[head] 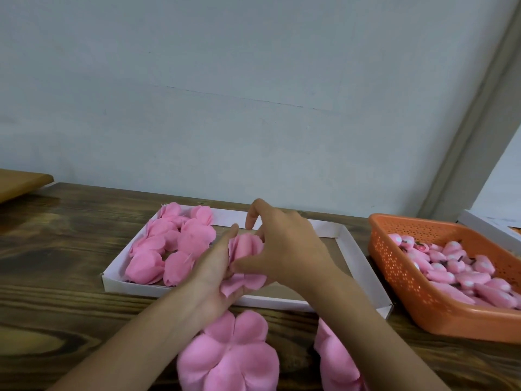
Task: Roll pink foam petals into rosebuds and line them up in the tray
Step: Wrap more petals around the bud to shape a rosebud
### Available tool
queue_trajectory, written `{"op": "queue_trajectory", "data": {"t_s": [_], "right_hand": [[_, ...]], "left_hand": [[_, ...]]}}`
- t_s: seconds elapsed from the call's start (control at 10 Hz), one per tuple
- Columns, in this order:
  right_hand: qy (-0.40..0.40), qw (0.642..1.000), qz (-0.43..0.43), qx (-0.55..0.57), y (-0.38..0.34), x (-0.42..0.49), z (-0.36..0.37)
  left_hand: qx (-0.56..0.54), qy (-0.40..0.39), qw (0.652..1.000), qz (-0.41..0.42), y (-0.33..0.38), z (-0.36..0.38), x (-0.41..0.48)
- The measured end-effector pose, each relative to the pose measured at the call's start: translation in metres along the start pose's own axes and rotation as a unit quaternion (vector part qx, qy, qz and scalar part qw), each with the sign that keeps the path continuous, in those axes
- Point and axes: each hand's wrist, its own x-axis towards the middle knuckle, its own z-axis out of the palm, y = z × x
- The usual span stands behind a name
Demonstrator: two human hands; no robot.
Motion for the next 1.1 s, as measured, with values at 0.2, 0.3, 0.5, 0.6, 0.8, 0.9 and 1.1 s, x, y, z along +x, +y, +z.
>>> {"op": "queue_trajectory", "data": {"t_s": [0.2, 0.3, 0.5, 0.6, 0.8, 0.9, 1.1], "right_hand": [[0.048, 0.998, -0.02, 0.029, 0.006, 0.008, 0.01], [0.063, 0.993, -0.061, 0.083, 0.015, 0.008, 0.002], [0.018, 0.973, -0.23, -0.008, 0.02, -0.002, 0.007], [0.02, 0.968, -0.242, -0.06, 0.016, -0.005, 0.019], [0.022, 0.967, -0.23, -0.105, 0.016, -0.005, 0.022], [0.028, 0.974, -0.212, -0.072, 0.016, -0.005, 0.02], [0.072, 0.984, -0.162, 0.005, 0.017, -0.005, 0.026]], "left_hand": [[-0.008, -0.152, 0.984, 0.095, 0.017, 0.007, 0.023], [-0.042, -0.077, 0.995, 0.042, 0.02, 0.006, 0.027], [-0.143, 0.011, 0.989, -0.021, 0.005, -0.001, 0.022], [-0.118, 0.039, 0.992, -0.038, 0.009, 0.002, 0.016], [-0.055, 0.043, 0.997, -0.027, 0.017, 0.0, 0.011], [-0.133, -0.031, 0.991, -0.009, 0.016, 0.002, 0.011], [-0.133, -0.027, 0.99, -0.024, 0.012, 0.001, 0.015]]}}
